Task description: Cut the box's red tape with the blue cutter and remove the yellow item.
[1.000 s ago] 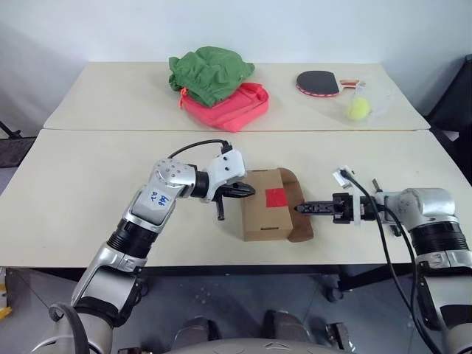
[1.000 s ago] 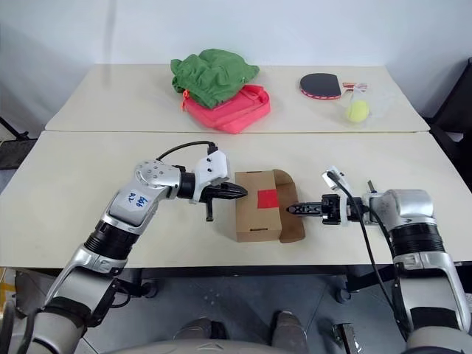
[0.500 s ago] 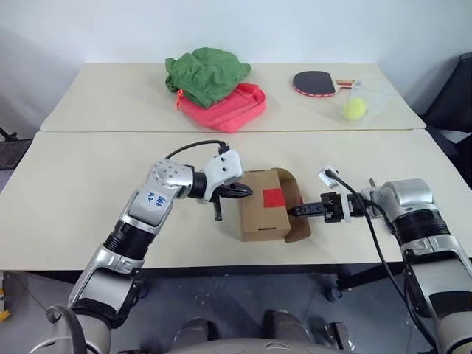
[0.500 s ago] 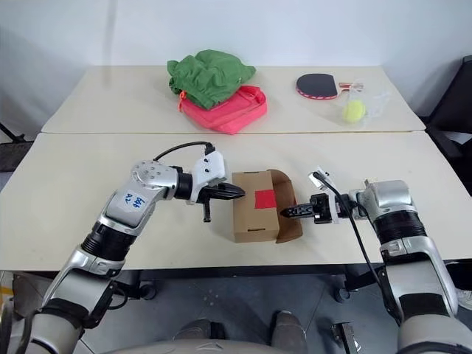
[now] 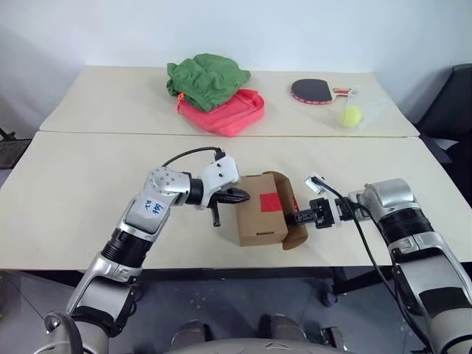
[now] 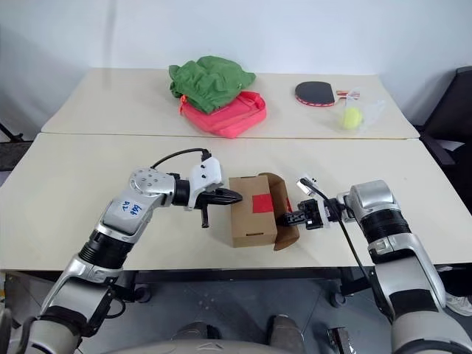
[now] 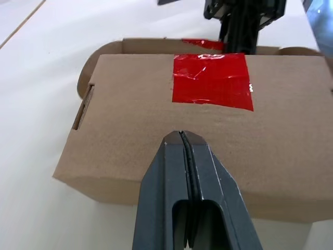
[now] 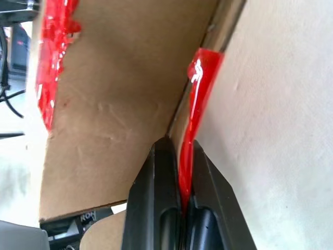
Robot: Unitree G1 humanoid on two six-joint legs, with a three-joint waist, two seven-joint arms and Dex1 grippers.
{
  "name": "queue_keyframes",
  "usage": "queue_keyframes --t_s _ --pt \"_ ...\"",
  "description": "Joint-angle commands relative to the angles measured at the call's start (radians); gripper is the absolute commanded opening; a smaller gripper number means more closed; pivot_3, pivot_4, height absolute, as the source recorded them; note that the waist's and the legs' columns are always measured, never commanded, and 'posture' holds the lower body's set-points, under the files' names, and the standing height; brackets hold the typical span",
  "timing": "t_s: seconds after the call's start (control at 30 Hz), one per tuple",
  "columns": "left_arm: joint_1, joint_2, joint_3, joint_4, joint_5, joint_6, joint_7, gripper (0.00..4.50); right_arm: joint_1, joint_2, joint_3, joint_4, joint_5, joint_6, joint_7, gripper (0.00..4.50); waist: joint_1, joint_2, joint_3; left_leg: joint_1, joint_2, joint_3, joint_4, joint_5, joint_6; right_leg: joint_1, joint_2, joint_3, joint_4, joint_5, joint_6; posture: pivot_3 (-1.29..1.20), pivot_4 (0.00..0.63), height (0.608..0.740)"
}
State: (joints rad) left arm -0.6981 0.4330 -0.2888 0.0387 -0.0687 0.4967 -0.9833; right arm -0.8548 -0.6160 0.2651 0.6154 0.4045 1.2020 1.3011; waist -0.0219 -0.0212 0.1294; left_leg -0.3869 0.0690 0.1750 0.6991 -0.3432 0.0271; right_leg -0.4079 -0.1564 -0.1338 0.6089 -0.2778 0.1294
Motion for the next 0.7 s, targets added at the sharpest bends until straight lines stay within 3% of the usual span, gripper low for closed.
queue_keyframes --t_s 0.03,0.4,0.7 --pt "0.044 -0.029 -0.083 0.023 0.014 -0.001 -0.015 0.0 0.06 -0.053 0.001 -0.048 0.008 0.063 -0.01 0.02 0.005 0.002 0.0 0.0 -0.001 0.0 0.0 0.0 0.0 -0.001 -0.002 0.0 0.0 0.0 0.0 0.0 0.15 0.74" --pt "0.032 -0.205 -0.134 0.142 0.026 -0.113 0.013 0.0 0.11 -0.267 -0.156 -0.314 0.123 0.314 -0.116 0.02 0.05 0.018 0.004 -0.009 -0.013 0.0 0.001 -0.008 0.013 -0.004 -0.012 -0.004 -0.003 0.0 -0.001 0.0 0.15 0.74" --pt "-0.01 -0.413 -0.203 0.283 0.043 -0.208 0.046 0.0 0.215 -0.55 -0.262 -0.48 0.248 0.412 -0.152 0.02 0.05 0.02 0.006 -0.019 -0.021 -0.003 0.002 -0.011 0.019 -0.003 -0.014 -0.013 -0.018 0.002 0.003 0.0 0.15 0.74"
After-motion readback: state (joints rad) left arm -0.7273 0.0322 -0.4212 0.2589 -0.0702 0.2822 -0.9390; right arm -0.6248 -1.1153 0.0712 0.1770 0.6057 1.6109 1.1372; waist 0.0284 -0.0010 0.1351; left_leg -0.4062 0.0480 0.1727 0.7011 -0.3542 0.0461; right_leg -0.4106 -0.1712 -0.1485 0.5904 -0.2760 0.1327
